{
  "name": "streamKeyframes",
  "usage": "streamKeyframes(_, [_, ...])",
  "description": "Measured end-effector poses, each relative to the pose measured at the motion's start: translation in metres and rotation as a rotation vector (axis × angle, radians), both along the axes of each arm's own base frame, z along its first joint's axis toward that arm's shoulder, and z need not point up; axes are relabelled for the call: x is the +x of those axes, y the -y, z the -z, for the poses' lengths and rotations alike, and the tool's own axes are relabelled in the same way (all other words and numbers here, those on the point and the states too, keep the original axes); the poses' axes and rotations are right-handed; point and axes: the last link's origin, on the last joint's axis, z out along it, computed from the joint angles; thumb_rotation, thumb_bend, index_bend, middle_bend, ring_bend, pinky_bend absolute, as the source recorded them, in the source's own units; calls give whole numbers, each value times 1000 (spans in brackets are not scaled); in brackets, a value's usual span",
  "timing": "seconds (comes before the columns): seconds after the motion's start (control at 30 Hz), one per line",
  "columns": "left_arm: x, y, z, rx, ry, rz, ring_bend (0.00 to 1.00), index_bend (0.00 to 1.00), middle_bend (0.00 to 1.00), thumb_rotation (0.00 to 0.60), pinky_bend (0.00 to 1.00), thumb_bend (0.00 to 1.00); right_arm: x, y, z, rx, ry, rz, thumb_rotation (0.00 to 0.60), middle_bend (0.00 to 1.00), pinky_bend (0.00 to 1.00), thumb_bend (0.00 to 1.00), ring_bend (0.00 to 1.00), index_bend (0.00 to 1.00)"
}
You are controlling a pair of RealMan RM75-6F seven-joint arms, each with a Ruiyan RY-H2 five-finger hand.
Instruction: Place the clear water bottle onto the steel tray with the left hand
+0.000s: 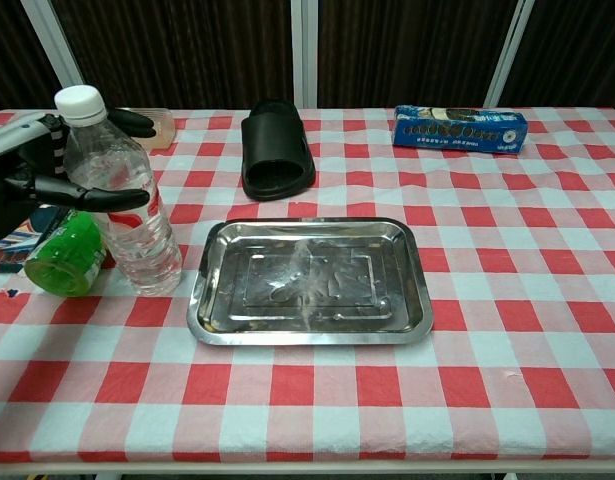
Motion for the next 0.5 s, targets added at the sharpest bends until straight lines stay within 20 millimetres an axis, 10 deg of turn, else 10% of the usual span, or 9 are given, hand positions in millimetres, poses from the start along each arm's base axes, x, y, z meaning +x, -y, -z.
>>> streamKeyframes(0.5, [-14, 18, -12, 9, -2, -25, 396, 545, 565, 600, 405, 300, 1, 0, 0, 3, 2, -2, 600, 0, 0, 94, 0, 0])
